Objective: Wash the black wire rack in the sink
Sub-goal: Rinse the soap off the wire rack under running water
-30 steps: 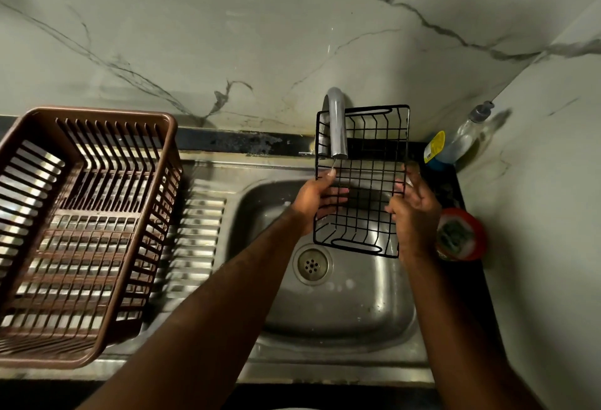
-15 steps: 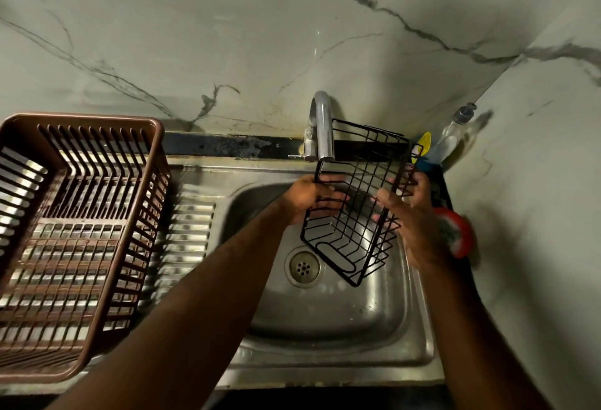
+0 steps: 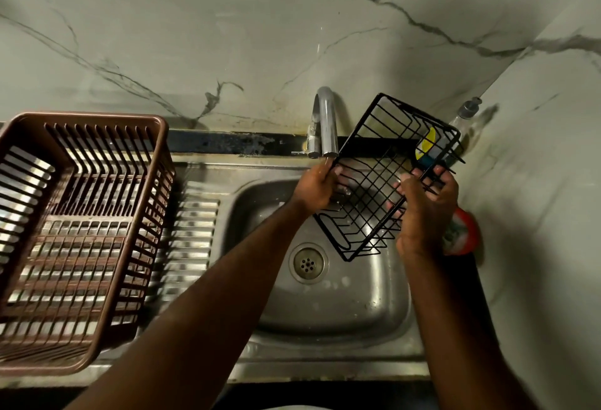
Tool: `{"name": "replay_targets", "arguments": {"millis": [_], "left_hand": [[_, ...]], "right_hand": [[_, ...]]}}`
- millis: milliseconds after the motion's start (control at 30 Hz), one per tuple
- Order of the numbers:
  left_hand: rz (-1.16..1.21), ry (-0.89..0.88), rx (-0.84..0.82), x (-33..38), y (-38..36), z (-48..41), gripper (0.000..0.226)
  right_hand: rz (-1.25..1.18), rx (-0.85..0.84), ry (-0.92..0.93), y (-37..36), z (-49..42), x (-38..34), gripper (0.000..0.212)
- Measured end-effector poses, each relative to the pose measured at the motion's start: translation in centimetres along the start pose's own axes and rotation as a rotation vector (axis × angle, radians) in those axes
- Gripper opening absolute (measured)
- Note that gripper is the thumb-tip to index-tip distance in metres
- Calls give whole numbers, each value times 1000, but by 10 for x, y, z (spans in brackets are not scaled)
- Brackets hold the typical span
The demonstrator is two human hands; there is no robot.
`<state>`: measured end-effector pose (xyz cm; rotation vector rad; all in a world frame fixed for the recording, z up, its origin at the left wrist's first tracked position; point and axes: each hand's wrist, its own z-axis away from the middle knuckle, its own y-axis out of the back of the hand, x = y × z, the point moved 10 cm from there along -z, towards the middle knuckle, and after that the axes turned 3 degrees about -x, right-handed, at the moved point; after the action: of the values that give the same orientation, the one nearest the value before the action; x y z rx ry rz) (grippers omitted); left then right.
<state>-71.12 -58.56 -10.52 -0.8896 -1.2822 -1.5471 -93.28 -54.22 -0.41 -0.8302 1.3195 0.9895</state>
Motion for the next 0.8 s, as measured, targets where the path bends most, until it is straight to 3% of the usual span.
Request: {"name": "replay_targets", "arguments": {"millis": [167,233,333,467,700,800], "left_hand": [[256,221,-127,-40,-15,22,8],[348,213,-98,-36,-11,19,14],[727,223,-128,-26,-6,16,28],[1137,246,-147,-21,-11,23,44],[1336,384,-59,-53,-22,36,102],[1364,399,-35,-50,-24,37,92]], "right_hand": [[-22,14,47,2,1,-11,83],[6,-12,55,-1,3,-10,78],[-28,-22,46,-1,6,-7,79],[-211,-25,-116,-2,4,18,83],[-323,-77,-375,-10,19,68,100],[-399,-11,-410,-7,25,76,103]]}}
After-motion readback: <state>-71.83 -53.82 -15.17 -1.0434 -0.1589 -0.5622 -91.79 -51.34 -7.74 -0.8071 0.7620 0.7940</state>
